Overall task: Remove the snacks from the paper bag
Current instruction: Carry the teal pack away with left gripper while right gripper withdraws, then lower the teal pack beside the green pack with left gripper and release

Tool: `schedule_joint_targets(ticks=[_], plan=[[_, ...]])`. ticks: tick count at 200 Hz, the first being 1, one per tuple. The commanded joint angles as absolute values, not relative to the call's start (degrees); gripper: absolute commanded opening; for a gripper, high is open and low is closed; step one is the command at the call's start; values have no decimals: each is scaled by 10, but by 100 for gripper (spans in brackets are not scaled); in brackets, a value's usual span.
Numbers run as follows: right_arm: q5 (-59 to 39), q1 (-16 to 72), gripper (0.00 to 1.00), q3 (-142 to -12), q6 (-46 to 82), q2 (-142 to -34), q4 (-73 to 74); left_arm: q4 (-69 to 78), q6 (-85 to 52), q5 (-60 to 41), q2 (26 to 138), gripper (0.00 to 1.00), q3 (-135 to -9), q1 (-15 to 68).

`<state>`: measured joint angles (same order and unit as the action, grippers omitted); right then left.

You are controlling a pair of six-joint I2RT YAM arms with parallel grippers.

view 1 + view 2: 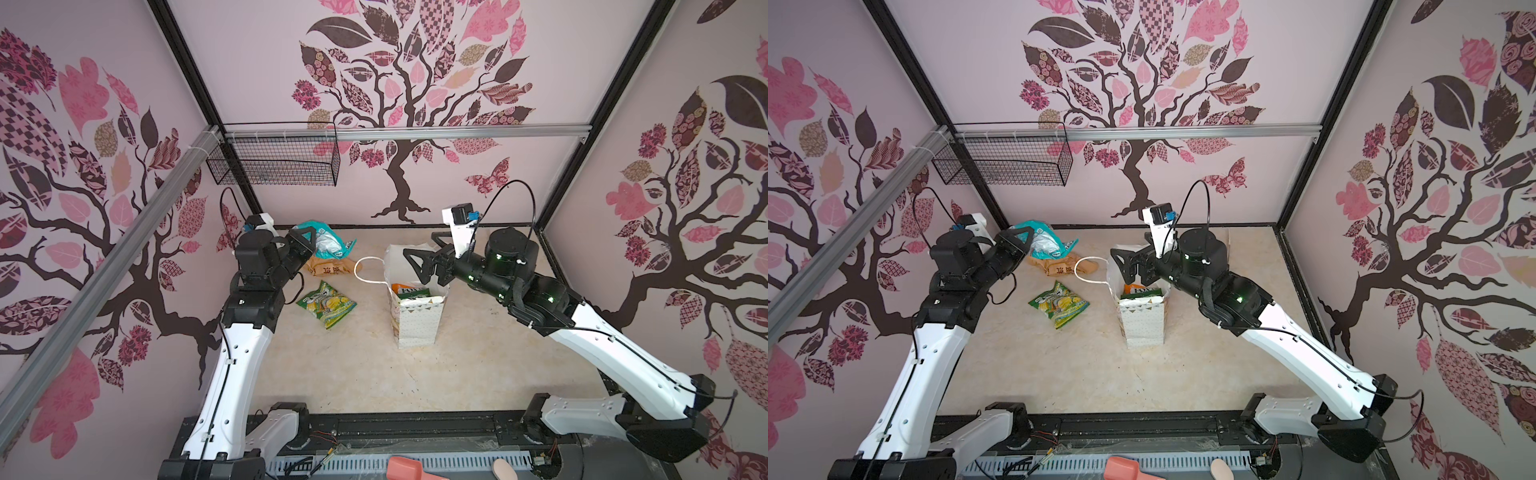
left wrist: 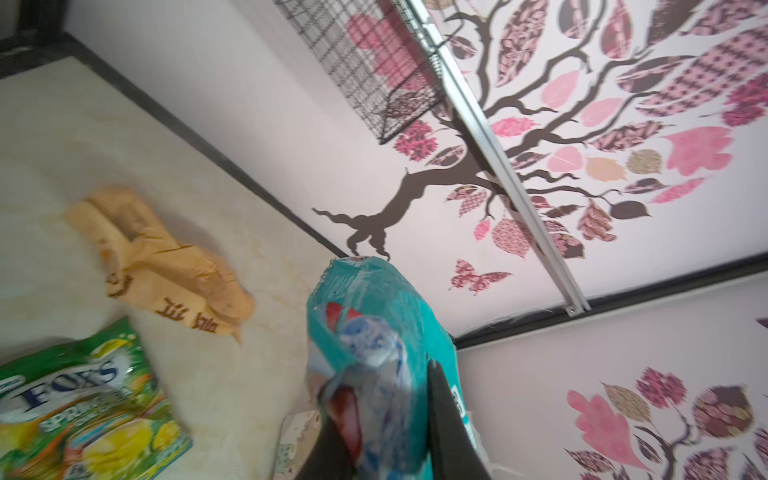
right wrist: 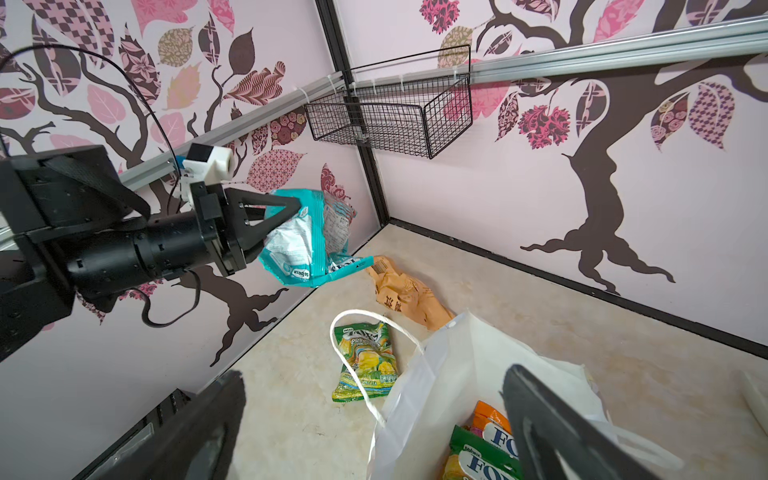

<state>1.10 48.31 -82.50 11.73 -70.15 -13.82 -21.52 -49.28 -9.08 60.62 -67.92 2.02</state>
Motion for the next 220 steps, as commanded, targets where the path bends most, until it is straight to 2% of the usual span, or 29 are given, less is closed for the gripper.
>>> schedule_joint_targets(ticks=[1,47,105,141,177,220], plan=[[20,486,100,-817,113,-689,-134,-201,-481,-27,599,0,-633,6],[29,486,100,-809,101,-684,-141,-154,-506,-31,614,0,-550,-42],[42,487,100,-806,92,-686,-155,-116,-504,-100,660,0,-499,-140],[45,487,100,-800,85,-685,-152,-9,-489,-163,700,0,-454,-205],[46,486,100,-798,81,-683,-150,7,-438,-142,760,0,-473,-211],[49,487,100,-799,79,-681,-153,75,-463,-153,875,0,-483,-212]])
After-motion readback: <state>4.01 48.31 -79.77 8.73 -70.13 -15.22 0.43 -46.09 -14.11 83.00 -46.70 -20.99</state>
